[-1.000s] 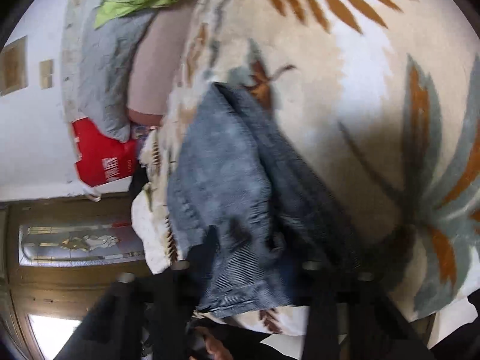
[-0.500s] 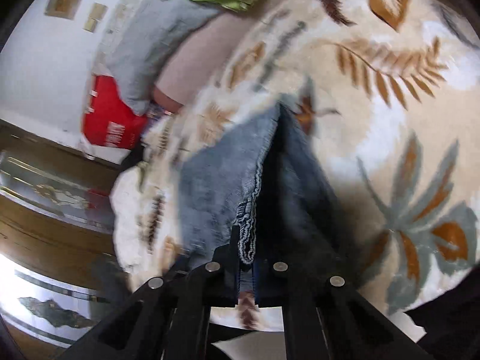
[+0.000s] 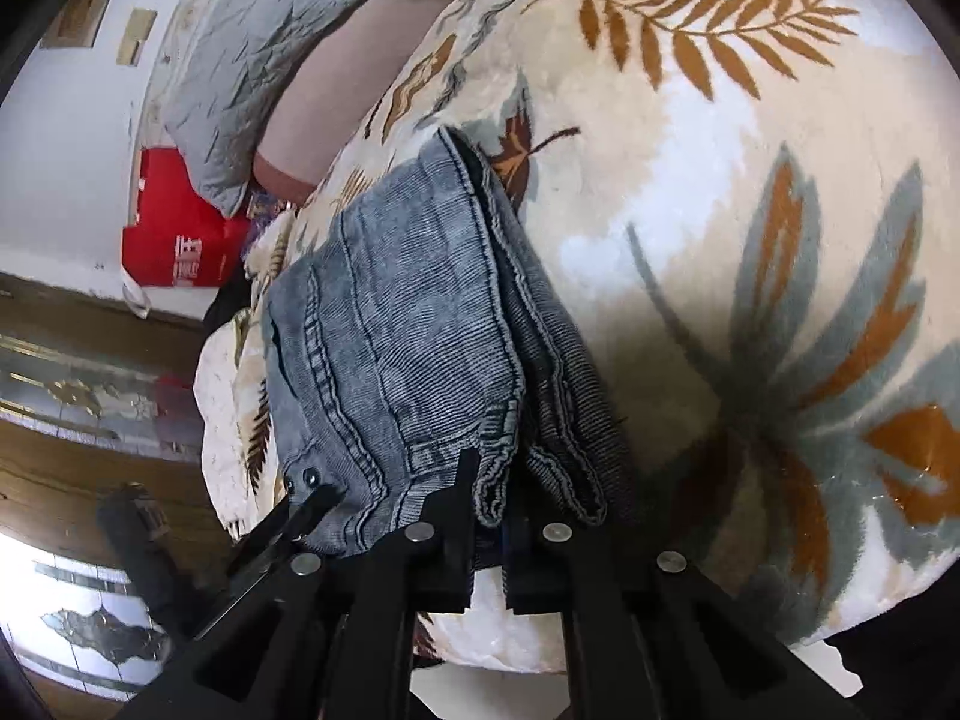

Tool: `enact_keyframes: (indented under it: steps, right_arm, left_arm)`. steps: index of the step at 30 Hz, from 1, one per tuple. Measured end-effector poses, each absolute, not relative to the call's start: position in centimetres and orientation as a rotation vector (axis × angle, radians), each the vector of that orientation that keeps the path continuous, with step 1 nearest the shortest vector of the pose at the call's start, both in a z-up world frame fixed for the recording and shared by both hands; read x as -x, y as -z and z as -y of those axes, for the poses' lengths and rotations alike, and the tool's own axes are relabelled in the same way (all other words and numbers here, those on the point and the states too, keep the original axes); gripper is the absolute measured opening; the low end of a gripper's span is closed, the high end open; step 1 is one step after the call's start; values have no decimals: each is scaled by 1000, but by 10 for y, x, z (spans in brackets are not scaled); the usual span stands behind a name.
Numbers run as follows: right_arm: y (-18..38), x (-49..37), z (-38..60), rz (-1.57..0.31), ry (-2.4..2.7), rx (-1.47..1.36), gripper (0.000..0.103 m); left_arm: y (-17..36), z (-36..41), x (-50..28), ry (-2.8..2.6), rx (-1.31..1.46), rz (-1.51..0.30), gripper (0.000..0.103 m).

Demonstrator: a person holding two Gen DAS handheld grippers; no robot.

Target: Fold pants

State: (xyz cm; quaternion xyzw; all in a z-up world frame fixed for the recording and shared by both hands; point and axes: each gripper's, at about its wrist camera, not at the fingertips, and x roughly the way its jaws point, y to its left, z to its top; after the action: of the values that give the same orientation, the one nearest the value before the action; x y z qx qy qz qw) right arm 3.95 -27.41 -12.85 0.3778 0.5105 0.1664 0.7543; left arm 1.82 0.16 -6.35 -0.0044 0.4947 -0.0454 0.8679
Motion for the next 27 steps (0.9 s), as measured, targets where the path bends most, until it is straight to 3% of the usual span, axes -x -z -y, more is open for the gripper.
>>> enact_keyframes:
  steps: [5,9,11,15,20,21,22,24,27]
  right_arm:
    - [102,-36,281,-1179,-359,-717,13]
    - [45,-38,287,-1059,-338,-641,14]
    - [22,-52,276,-1002,-388,-631,19]
    - [10,-101,237,-973,-546,-656,47]
    - [63,-167,218,-1072,-566,-767,54]
    - [92,-178,219,-1139,-515,-752,43]
    - [110,-179,223,-1169,-495,-785,6]
    - [127,-170,239,-1167,-461,-919,0]
    - [99,-147,234,-1154,-453,-766,6]
  left_arm:
    - [64,-1,-20,110,-10,-1039,97]
    - [64,-1,-23,113,5,-1041,98]
    - [65,-2,-21,116,6,-1041,98]
    - [65,-2,-20,118,9,-1036,98]
    - [65,-2,-19,122,18,-1033,98]
    - [65,-2,-19,126,20,-1034,98]
    - [66,-3,-19,126,23,-1034,98]
    - [66,-4,-19,132,32,-1034,100]
    - [68,-7,-21,130,54,-1040,102]
